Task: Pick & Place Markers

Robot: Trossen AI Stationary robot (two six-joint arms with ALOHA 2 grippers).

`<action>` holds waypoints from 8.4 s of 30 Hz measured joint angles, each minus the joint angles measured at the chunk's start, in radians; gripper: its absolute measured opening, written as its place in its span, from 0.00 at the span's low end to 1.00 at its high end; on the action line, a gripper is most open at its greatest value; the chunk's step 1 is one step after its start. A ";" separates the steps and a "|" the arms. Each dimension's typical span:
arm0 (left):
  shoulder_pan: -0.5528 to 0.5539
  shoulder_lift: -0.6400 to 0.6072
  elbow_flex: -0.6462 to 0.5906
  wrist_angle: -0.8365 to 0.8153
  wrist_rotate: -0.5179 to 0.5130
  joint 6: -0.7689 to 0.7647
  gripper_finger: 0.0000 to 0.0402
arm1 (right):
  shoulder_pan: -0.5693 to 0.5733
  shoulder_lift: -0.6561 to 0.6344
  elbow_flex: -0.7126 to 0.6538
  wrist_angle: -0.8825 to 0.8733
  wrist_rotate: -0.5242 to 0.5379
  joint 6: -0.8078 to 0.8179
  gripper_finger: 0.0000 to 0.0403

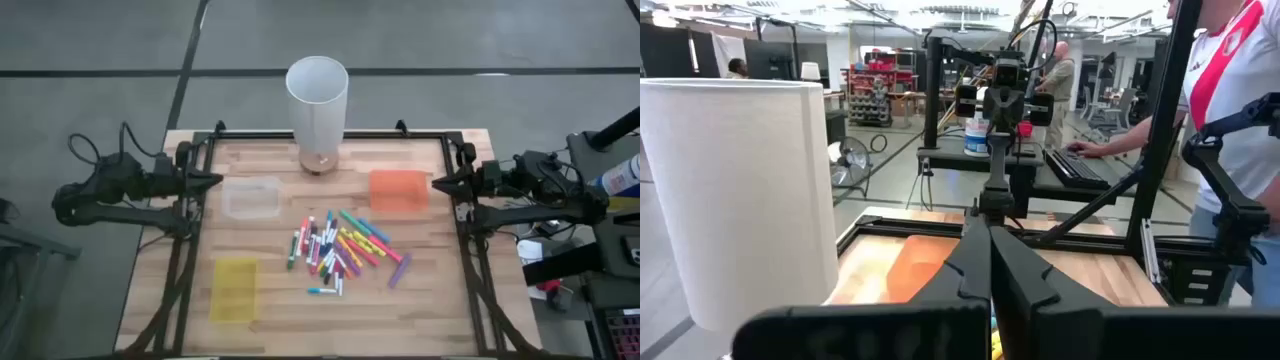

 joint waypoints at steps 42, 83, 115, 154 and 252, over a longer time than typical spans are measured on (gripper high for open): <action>0.000 0.000 0.000 0.000 0.000 0.000 0.00 | 0.000 0.000 0.000 0.006 0.003 -0.080 0.07; 0.000 0.135 0.000 0.248 0.019 -0.868 0.00 | 0.003 0.434 0.023 0.562 0.003 0.885 0.07; -0.002 0.232 -0.001 0.270 -0.083 -1.046 0.00 | 0.270 1.028 0.275 -0.619 -0.477 0.133 0.35; -0.002 0.259 -0.002 0.274 0.026 -1.116 0.00 | 0.385 1.391 0.304 -0.548 -0.233 -0.117 0.18; -0.001 0.357 0.000 0.394 0.000 -1.040 0.00 | -0.294 1.078 0.295 -0.612 0.243 0.041 0.15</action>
